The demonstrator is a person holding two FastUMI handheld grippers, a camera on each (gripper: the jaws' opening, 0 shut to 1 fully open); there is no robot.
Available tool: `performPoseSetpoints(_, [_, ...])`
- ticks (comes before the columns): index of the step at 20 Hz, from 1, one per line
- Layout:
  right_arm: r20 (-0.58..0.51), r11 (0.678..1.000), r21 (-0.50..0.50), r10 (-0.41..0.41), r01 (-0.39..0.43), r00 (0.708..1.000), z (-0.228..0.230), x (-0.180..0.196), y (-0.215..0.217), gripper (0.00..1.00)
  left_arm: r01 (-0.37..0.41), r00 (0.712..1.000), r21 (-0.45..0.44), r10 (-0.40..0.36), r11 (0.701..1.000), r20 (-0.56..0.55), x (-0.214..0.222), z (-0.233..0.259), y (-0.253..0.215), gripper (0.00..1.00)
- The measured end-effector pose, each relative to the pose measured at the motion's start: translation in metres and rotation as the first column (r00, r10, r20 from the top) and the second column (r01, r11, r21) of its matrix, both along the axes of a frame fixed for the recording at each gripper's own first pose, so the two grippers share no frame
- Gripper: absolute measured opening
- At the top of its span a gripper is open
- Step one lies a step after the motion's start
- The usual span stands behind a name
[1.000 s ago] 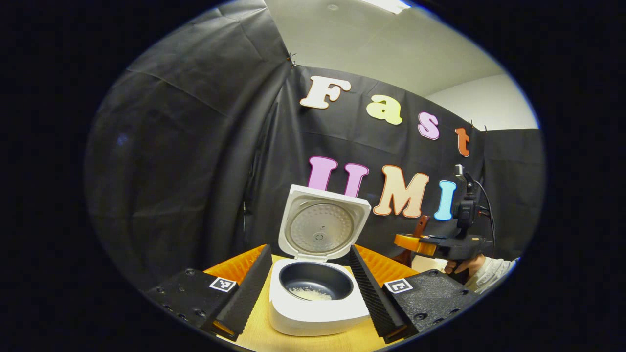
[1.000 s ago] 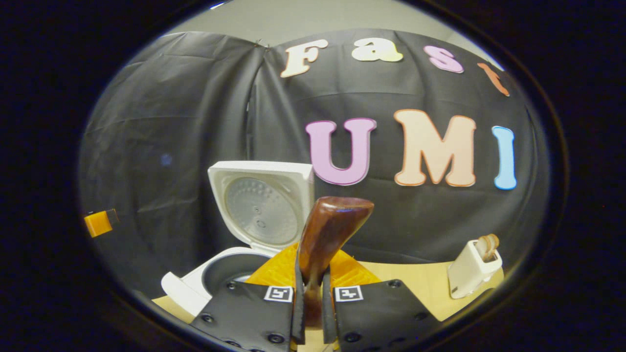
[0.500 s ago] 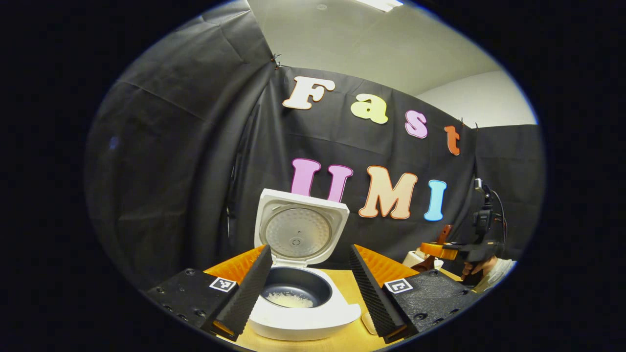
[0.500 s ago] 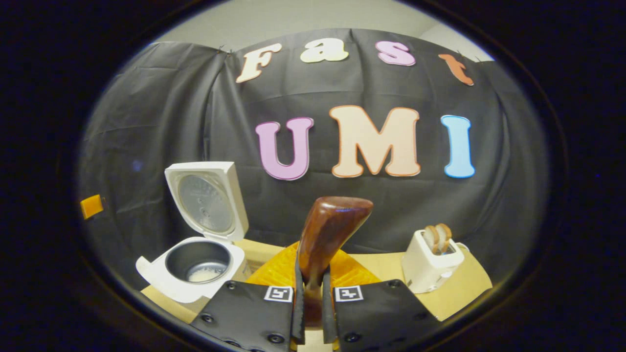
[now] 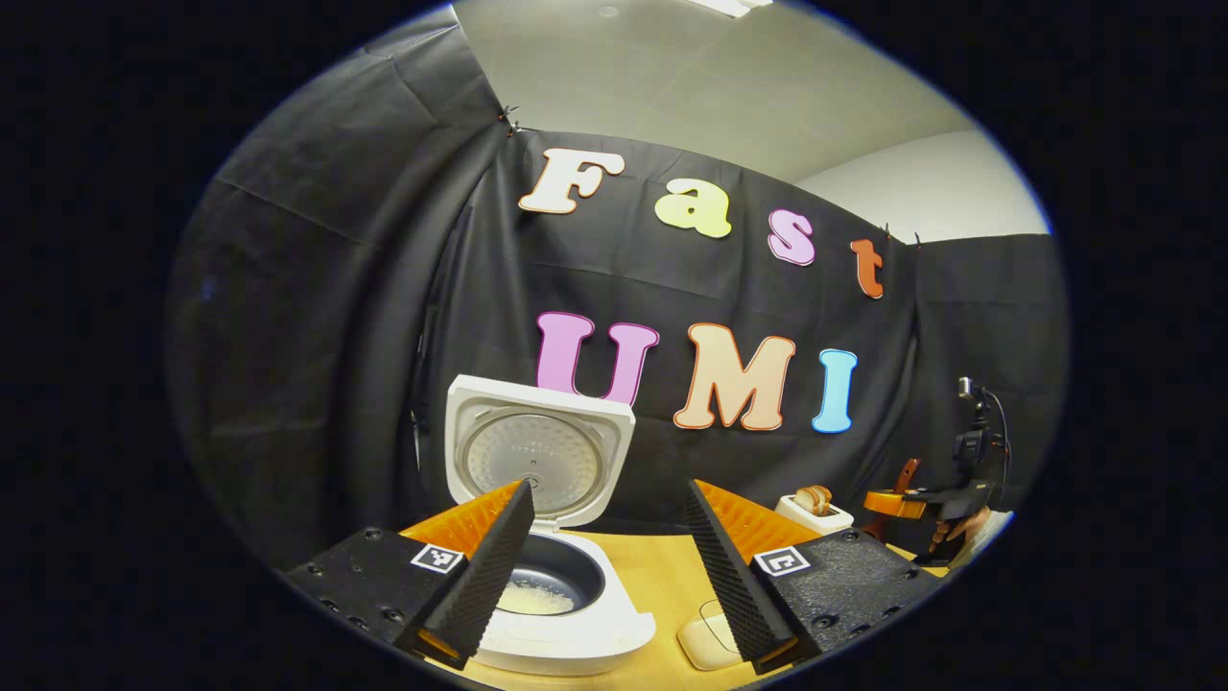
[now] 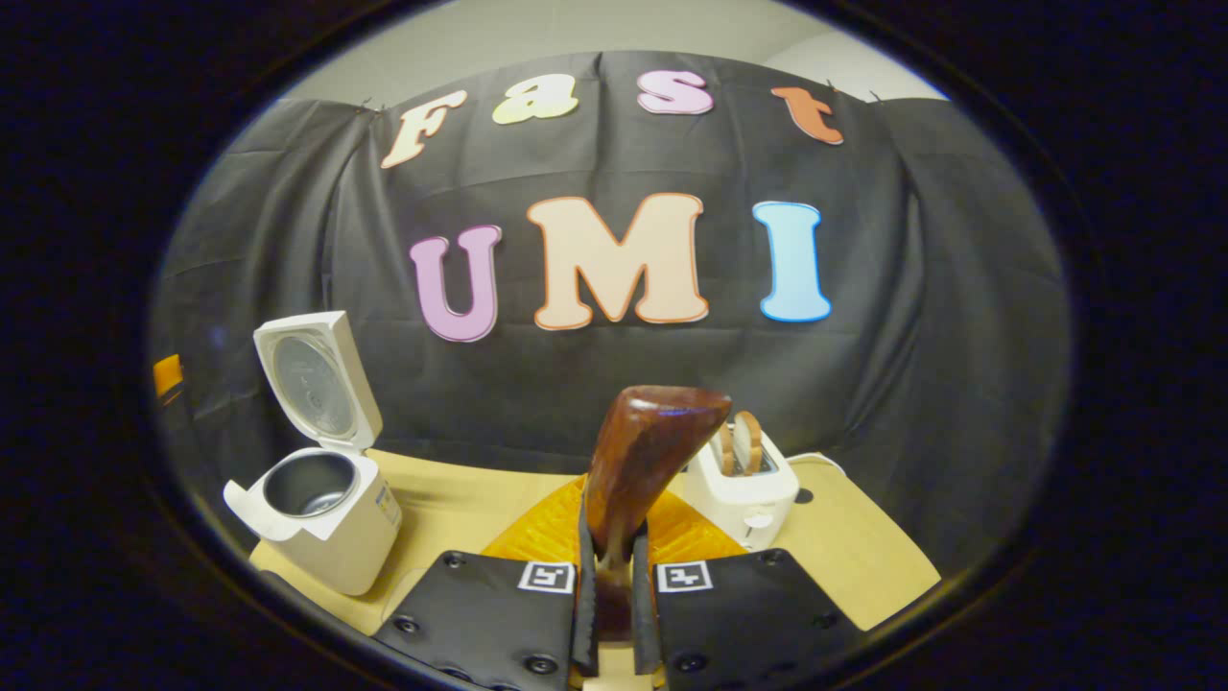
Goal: Close the left gripper, press the button to open the rice cooker; take a wooden spoon from the chopstick holder with the right hand, scoop a spoonful of rice and pour it into the rice cooker, then put the wooden spoon back into the chopstick holder.
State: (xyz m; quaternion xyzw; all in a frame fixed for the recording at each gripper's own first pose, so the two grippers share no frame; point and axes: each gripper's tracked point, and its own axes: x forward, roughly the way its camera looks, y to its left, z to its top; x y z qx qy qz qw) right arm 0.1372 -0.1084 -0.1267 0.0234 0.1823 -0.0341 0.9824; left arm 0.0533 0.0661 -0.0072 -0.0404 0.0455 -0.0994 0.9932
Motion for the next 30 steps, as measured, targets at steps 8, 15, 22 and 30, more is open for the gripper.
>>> performPoseSetpoints(8, [-0.088,0.999,0.012,-0.036,0.037,0.995,-0.046,-0.027,-0.063,0.18,0.035,0.999,0.027,-0.035,0.999,-0.006,0.004,0.001,-0.049,0.94])
performPoseSetpoints(15, [-0.197,0.995,0.08,-0.035,0.052,0.98,-0.104,-0.044,-0.079,0.16,0.046,0.999,0.061,-0.045,0.997,-0.019,-0.002,-0.002,-0.073,0.9])
performPoseSetpoints(22, [-0.28,0.987,0.134,-0.043,0.084,0.959,-0.157,-0.052,-0.084,0.17,0.04,0.999,0.078,-0.038,0.996,-0.016,-0.007,0.003,-0.078,0.94])
performPoseSetpoints(30, [-0.273,0.99,0.109,-0.057,0.09,0.96,-0.153,-0.054,-0.089,0.2,0.019,1.0,0.092,-0.019,0.996,-0.002,-0.004,0.008,-0.067,0.94])
